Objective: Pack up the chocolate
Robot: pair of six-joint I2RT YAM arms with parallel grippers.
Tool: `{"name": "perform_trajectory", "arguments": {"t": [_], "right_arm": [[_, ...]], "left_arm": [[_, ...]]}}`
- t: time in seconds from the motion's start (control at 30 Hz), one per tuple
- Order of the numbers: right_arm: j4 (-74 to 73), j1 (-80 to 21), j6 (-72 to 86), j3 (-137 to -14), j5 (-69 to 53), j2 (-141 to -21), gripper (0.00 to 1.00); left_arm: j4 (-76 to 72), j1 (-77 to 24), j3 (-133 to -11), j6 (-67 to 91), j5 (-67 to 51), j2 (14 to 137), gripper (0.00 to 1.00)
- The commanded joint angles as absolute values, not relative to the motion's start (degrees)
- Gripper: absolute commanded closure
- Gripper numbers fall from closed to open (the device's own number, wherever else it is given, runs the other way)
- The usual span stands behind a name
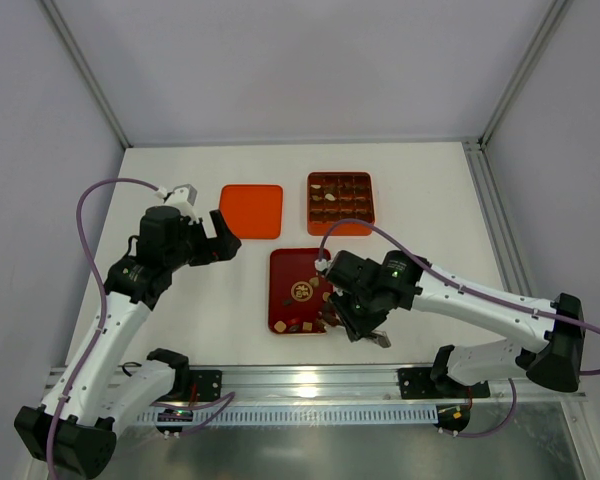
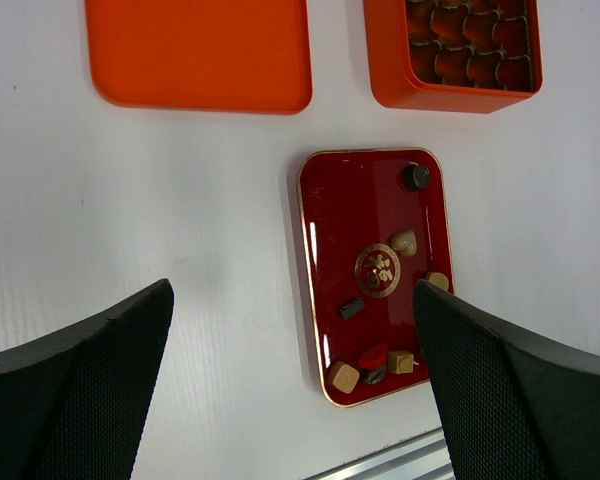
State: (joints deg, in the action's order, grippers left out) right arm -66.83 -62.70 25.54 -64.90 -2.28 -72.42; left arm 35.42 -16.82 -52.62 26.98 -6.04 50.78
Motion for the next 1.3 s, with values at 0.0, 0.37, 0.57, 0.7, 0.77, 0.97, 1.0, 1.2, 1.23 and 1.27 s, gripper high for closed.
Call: {"name": "perform_trajectory", "arguments": {"t": [0.0, 0.37, 0.57, 0.7, 0.77, 0.97, 1.0, 1.2, 1.23, 1.27], "right_arm": [[-65.6, -63.1, 24.8, -65.7, -2.5, -72.3, 0.66], [-65.5, -63.1, 26.3, -70.3, 2.1, -72.1, 0.72], [-64.3, -62.5, 26.7, -72.1, 3.6, -72.1, 0.73], [-63.7, -61.7, 26.4, -73.5, 4.4, -72.3, 0.73], [-63.1, -60.5, 25.5, -74.4, 4.2, -72.5, 0.73], [-60.2, -53.5, 21.9, -77.4, 2.7, -74.7, 0.73], [-58.9, -52.0, 20.5, -77.9, 1.8, -75.1, 0.73], [-53.4, -39.3, 16.7, -81.3, -2.5, -78.7, 0.74], [-52.7, -37.8, 16.6, -81.8, -2.6, -79.2, 0.73], [-52.0, -36.6, 16.4, -82.9, -3.0, -79.7, 0.73]], "left_arm": [[34.5, -16.7, -52.7, 27.2, -6.1, 50.4, 0.0], [34.5, -16.7, -52.6, 27.2, -5.8, 50.4, 0.0], [34.5, -16.7, -52.6, 27.2, -5.9, 50.4, 0.0], [34.5, -16.7, -52.6, 27.2, -5.9, 50.4, 0.0], [34.5, -16.7, -52.6, 27.2, -5.8, 50.3, 0.0], [34.5, -16.7, -52.7, 27.2, -6.0, 50.4, 0.0], [34.5, -16.7, -52.6, 27.2, -6.0, 50.4, 0.0], [34.5, -16.7, -52.6, 27.2, -6.1, 50.5, 0.0], [34.5, -16.7, -52.6, 27.2, -6.0, 50.5, 0.0], [34.5, -16.7, -52.6, 27.2, -6.1, 50.5, 0.0]]}}
